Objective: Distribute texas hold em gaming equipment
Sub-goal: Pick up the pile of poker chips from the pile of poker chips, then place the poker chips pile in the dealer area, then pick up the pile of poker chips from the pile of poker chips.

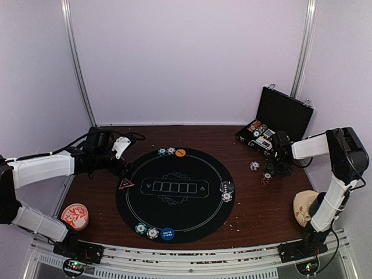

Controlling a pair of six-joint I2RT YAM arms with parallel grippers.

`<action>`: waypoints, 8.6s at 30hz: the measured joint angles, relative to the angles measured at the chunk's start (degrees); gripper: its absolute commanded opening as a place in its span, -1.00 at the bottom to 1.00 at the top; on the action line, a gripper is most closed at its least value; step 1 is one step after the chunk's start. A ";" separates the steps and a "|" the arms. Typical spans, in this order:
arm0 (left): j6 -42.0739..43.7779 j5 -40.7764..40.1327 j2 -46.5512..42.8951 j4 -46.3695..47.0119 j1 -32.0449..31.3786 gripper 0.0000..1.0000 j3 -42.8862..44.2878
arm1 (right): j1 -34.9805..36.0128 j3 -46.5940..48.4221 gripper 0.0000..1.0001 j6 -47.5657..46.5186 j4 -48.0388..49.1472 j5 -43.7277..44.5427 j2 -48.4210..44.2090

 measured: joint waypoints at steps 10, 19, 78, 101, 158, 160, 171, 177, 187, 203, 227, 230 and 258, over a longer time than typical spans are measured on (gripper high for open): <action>-0.02 -0.66 0.44 0.70 0.00 0.96 -0.22 | 0.13 -0.02 0.26 -0.02 0.11 0.02 0.00; -0.13 -0.68 1.09 0.98 0.00 0.96 -0.22 | 0.66 0.00 0.04 -0.17 0.11 0.24 0.00; -0.44 -1.75 2.95 1.11 0.00 0.96 -0.22 | 38.93 7.21 -0.39 0.31 -9.86 7.52 -11.28; -0.44 -1.95 3.56 1.22 0.00 0.96 -0.22 | 58.75 -7.15 -0.39 17.59 -8.52 10.36 -8.92; -0.44 -2.14 4.39 1.42 0.00 0.96 -0.22 | 57.86 -6.67 1.00 18.16 -10.03 16.63 -22.64; -0.44 -2.14 4.39 1.42 0.00 0.96 -0.22 | 57.48 -7.45 1.00 18.25 -11.39 17.57 -25.51; -0.44 -2.29 4.39 1.42 0.00 0.96 -0.22 | 33.73 -8.22 1.00 9.33 -12.70 14.80 -30.16; -0.44 -2.38 4.63 1.44 0.00 0.96 -0.22 | 21.07 -8.22 1.00 2.89 -9.86 10.23 -26.56; -0.44 -2.36 5.03 1.44 0.00 0.96 -0.22 | 13.68 -9.05 0.91 0.15 -4.13 6.56 -18.75; -0.44 -2.36 5.03 1.44 0.00 0.96 -0.22 | 12.59 -10.82 0.59 -0.24 -1.07 4.42 -14.12; -0.44 -2.38 5.03 1.44 0.00 0.96 -0.22 | 12.41 -11.15 0.19 -1.27 0.00 1.66 -14.03; -0.44 -2.38 5.03 1.44 0.00 0.96 -0.22 | 12.41 -11.15 0.12 -1.31 0.02 1.46 -14.03; -0.44 -2.82 5.44 1.44 0.00 0.96 -0.22 | 14.36 -11.13 -0.32 -2.21 -0.20 1.44 -15.96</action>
